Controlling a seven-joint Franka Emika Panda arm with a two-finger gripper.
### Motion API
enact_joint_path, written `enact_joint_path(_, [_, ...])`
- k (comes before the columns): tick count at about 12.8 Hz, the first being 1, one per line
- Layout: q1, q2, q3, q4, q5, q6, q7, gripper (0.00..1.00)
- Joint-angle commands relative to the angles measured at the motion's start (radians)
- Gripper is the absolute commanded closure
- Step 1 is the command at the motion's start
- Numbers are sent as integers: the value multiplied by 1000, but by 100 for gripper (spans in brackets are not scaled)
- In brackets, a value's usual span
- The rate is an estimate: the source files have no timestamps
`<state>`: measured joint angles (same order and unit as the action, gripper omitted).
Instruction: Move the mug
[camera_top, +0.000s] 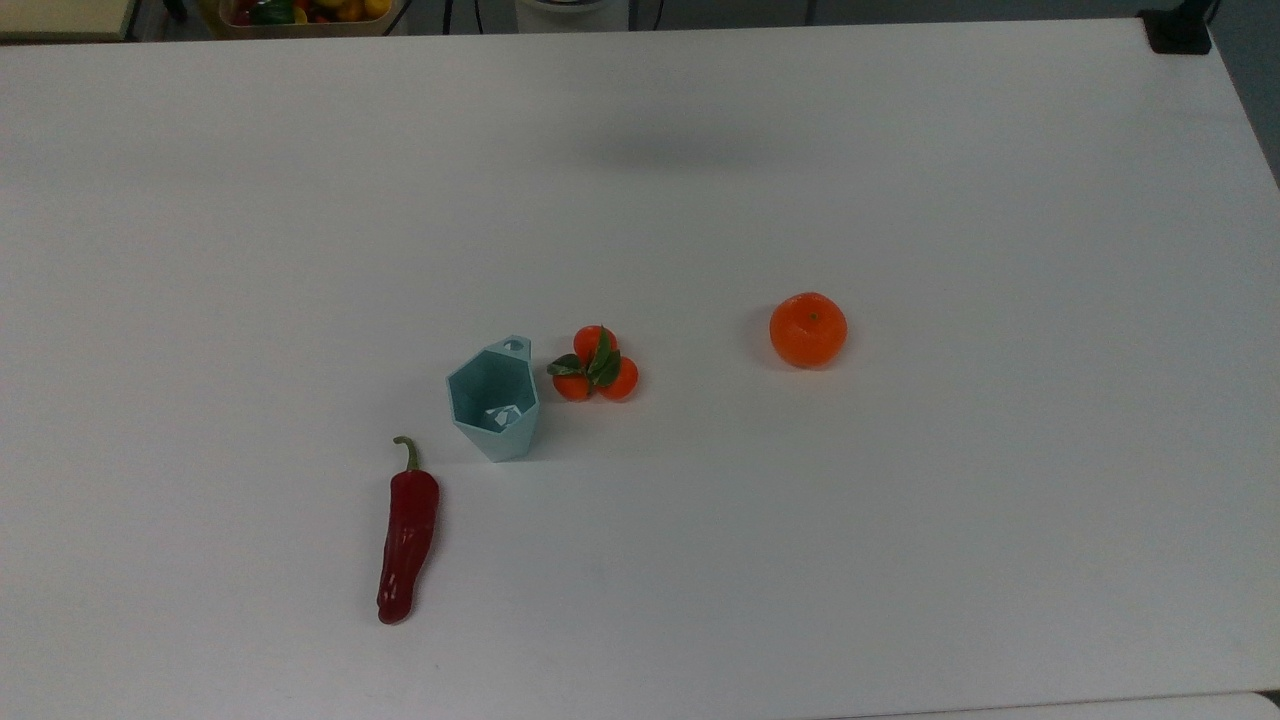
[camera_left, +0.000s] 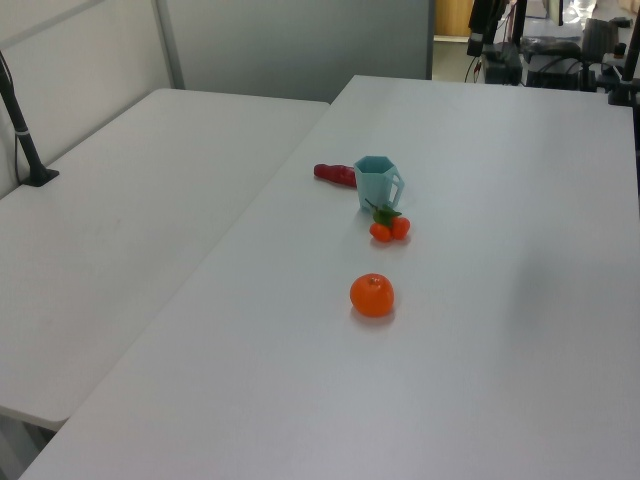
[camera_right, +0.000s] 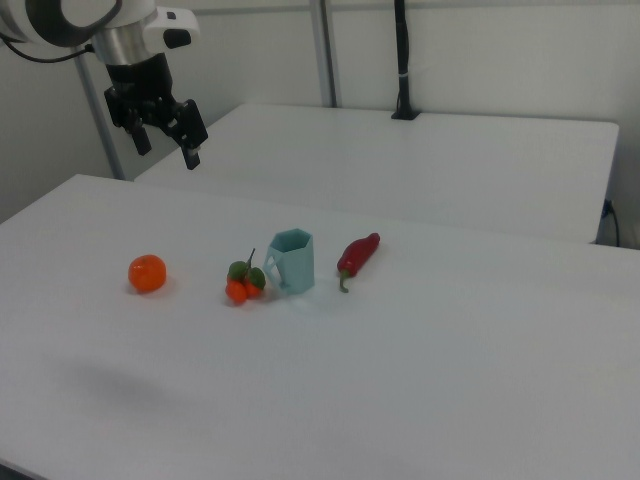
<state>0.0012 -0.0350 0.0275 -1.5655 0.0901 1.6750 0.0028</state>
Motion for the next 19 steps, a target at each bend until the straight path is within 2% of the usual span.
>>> enact_joint_path(1, [6,-20,-1,-33,-15,25,-6,0])
enact_joint_path(15, [3,-16,-1,-30,-13,5,-9,0])
enact_joint_path(18, [8,22,0,-18,-17,11,-6,0])
enact_joint_path(19, [10,42,0,14,-17,5,8,0])
